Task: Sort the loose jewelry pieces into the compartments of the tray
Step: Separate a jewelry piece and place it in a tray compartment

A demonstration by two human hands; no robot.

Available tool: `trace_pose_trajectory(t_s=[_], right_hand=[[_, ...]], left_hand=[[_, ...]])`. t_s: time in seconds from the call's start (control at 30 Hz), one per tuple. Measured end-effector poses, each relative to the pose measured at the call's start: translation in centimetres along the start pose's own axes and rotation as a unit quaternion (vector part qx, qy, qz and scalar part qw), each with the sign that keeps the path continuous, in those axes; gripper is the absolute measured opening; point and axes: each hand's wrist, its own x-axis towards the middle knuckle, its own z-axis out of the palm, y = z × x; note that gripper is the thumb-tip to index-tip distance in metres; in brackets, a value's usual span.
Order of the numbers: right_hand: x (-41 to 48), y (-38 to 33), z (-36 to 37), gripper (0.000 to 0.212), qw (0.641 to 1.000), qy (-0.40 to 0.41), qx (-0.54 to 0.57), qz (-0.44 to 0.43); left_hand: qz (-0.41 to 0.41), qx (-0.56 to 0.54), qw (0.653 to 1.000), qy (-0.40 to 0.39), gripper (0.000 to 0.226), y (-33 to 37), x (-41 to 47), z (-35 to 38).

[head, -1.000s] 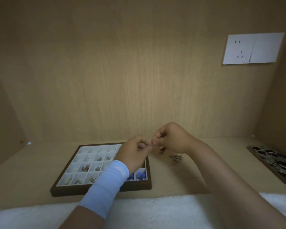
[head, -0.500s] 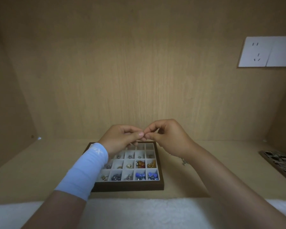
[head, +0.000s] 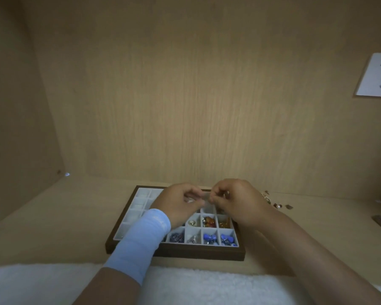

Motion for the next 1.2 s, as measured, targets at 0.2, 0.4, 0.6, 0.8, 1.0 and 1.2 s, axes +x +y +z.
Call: trace_pose_trajectory(t_s=[0.2, 0.4, 0.6, 0.8, 1.0, 1.2], right_hand=[[-0.1, -1.0, 0.7, 0.018, 0.985, -0.034, -0.164, -0.03], [0.6, -1.7, 0.8, 0.023, 0.971, -0.062, -0.23, -0.019], [0.2, -0.9, -0.8, 0.021, 0.985, -0.068, -0.156, 0.006], [-2.8, 4.0, -5.4, 0.018, 0.989, 0.018, -0.101, 0.103], [-6.8, 9.3, -5.9, 0.022, 0.985, 0.059, -0.05, 0.153], [-7.6, 10.7, -4.7, 0.032, 0.989, 0.034, 0.029, 0.144]], left_hand=[[0.072, 0.203, 0.976, 0.006, 0.028, -0.8, -0.1, 0.8], [0.074, 0.235, 0.969, -0.008, 0.038, -1.3, 0.2, 1.1], [0.084, 0.241, 0.967, 0.003, 0.039, -1.2, 0.2, 0.9], [0.128, 0.203, 0.971, 0.02, 0.03, 0.5, -0.2, 1.6], [0.161, 0.145, 0.976, -0.006, 0.022, 4.1, -0.9, 4.6], [0.149, 0.192, 0.967, -0.07, 0.028, 7.2, 0.4, 8.8]])
